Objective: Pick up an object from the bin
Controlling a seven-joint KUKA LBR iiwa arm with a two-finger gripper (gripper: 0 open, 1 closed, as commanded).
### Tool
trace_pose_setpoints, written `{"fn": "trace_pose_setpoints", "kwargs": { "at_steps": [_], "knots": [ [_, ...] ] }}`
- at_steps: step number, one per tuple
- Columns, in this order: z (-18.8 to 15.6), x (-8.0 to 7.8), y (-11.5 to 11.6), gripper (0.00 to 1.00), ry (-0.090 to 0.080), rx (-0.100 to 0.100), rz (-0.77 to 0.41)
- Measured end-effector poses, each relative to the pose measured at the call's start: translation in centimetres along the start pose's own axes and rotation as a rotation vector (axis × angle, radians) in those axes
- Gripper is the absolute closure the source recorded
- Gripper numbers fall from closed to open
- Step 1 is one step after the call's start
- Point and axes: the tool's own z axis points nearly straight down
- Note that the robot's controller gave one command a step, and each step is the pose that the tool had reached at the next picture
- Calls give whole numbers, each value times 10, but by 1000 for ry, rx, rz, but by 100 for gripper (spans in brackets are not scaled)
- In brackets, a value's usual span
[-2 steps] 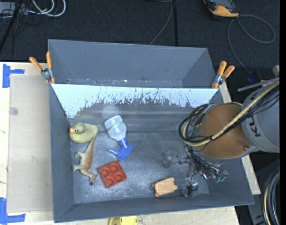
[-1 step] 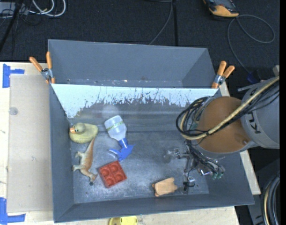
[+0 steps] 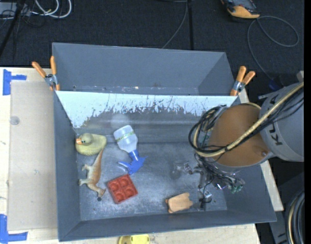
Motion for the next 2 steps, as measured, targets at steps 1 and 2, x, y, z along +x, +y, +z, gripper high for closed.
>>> {"fn": "trace_pose_setpoints", "kwargs": {
  "at_steps": [1,2],
  "knots": [
    [9,-4,20,0,4,-4,-207],
    [22,-15,37,0,3,-2,-116]
  ]
}}
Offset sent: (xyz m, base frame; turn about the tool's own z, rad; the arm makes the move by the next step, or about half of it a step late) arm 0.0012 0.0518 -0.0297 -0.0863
